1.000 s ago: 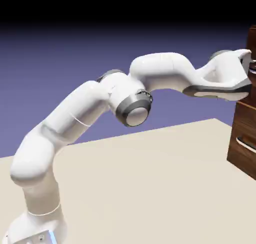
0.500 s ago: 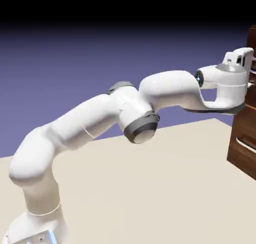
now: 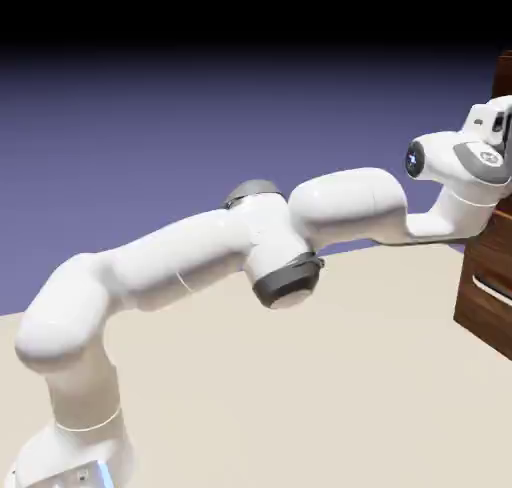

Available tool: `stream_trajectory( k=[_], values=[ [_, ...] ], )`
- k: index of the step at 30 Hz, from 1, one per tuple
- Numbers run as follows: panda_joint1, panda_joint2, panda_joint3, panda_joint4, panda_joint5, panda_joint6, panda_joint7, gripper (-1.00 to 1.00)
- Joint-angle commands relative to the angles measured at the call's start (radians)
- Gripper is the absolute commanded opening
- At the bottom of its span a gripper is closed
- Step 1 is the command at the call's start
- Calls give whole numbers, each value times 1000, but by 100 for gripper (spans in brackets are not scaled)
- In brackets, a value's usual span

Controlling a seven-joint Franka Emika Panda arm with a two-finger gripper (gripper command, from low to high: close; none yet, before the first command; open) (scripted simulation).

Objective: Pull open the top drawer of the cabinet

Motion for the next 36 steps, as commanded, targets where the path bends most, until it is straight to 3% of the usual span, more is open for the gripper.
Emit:
stream_trajectory(
  k=[1, 8, 16, 36],
  values=[
    [-6, -14, -6, -15, -33, 0, 43, -100],
    [-71, -112, 15, -154, -306, -28, 344, -100],
    [-236, -246, 152, -435, -586, -125, 615, -100],
    [-834, -617, 574, -1128, -848, -309, 1061, -100]
  ],
)
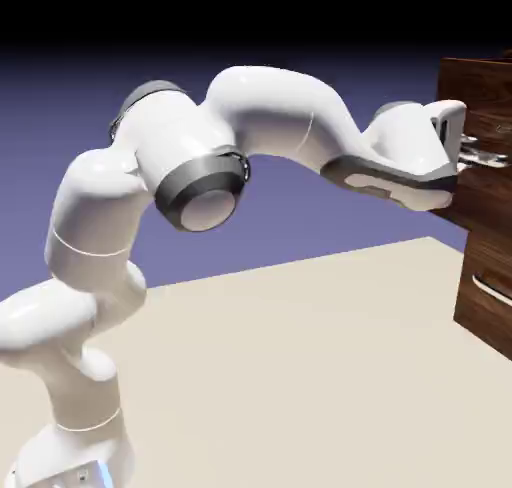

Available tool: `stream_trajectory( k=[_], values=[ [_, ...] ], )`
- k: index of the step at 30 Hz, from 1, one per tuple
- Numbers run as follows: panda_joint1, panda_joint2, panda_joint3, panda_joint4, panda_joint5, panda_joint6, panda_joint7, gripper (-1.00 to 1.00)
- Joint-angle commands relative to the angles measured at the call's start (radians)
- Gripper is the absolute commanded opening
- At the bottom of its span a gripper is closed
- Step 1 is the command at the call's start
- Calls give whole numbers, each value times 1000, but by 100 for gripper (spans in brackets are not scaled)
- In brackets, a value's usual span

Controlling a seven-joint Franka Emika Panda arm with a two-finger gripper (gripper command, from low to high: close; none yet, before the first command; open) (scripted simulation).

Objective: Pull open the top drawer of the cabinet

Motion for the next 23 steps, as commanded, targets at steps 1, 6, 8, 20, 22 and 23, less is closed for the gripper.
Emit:
stream_trajectory(
  k=[1, 6, 8, 20, 22, 23],
  values=[
    [-37, -14, 29, -25, -7, -5, 18, -100],
    [-218, -63, 185, -127, -30, -20, 80, -100],
    [-290, -70, 252, -163, -33, -26, 90, -100],
    [-721, -39, 655, -368, -29, -55, 98, -100],
    [-721, -39, 655, -368, -29, -55, 98, 100],
    [-757, -17, 689, -396, -20, -58, 81, 100]
  ],
)
